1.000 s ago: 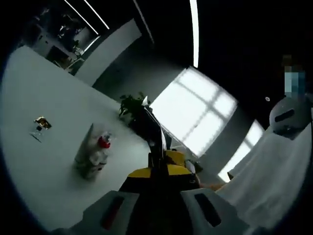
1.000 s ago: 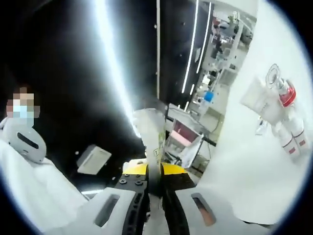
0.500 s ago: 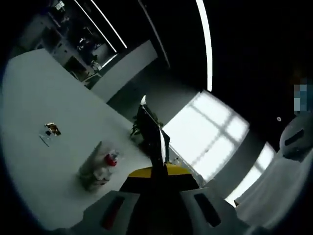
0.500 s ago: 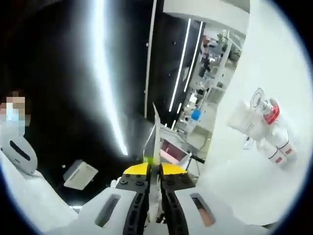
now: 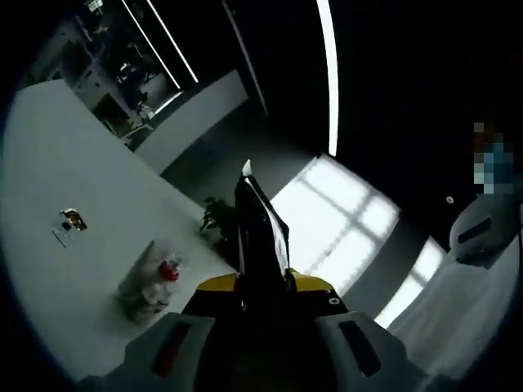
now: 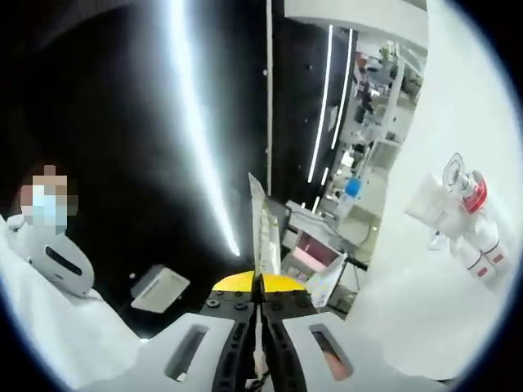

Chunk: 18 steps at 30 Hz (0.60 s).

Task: Arrange the skincare products in the storage area until every visible bottle or jar stands upright without overlapping.

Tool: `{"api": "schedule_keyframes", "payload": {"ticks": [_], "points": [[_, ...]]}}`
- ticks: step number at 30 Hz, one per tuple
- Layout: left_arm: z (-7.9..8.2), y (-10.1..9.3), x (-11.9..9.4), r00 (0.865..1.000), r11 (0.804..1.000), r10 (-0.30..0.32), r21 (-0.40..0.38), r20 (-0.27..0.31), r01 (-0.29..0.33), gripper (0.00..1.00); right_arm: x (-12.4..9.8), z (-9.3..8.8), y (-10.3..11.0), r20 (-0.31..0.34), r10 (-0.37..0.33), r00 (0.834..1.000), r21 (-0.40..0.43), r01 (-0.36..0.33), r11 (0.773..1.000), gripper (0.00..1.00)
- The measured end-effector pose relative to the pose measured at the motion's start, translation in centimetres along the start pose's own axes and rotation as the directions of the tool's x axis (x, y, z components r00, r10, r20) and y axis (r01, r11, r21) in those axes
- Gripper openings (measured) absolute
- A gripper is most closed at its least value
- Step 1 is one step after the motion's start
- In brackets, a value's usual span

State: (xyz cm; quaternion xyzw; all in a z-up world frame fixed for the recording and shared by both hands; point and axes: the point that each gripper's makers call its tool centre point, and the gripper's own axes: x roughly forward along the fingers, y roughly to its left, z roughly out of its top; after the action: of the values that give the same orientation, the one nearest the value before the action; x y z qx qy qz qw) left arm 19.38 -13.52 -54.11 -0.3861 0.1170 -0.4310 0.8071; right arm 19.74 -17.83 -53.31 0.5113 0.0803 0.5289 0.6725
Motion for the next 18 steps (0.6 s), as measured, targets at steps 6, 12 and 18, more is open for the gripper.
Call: {"api": "schedule_keyframes", "payload": {"ticks": [6,12,18], "points": [[0.5,-0.4,-0.4,1.0,0.999,-0.025,0.019,-0.01,0.026,0.22,-0.2,-0.1,0.8,-0.05,0.035,0.998,-0.002,-0.035,0.999,0.0],[1.9,-0.9,-0.6,0.997,0.997,-0.077,0.014,-0.007,0.077,0.23,-0.5,0.5,1.6,-0.063,0.082,0.995,0.022,-0.08,0.997,0.0],[1.9,-3.6,-0.1,0.968,0.97,-0.241,-0.028,-0.071,0.24,0.26,0.0,0.1,3.3,-0.118,0.159,0.98,0.039,-0.155,0.987,0.0]]}}
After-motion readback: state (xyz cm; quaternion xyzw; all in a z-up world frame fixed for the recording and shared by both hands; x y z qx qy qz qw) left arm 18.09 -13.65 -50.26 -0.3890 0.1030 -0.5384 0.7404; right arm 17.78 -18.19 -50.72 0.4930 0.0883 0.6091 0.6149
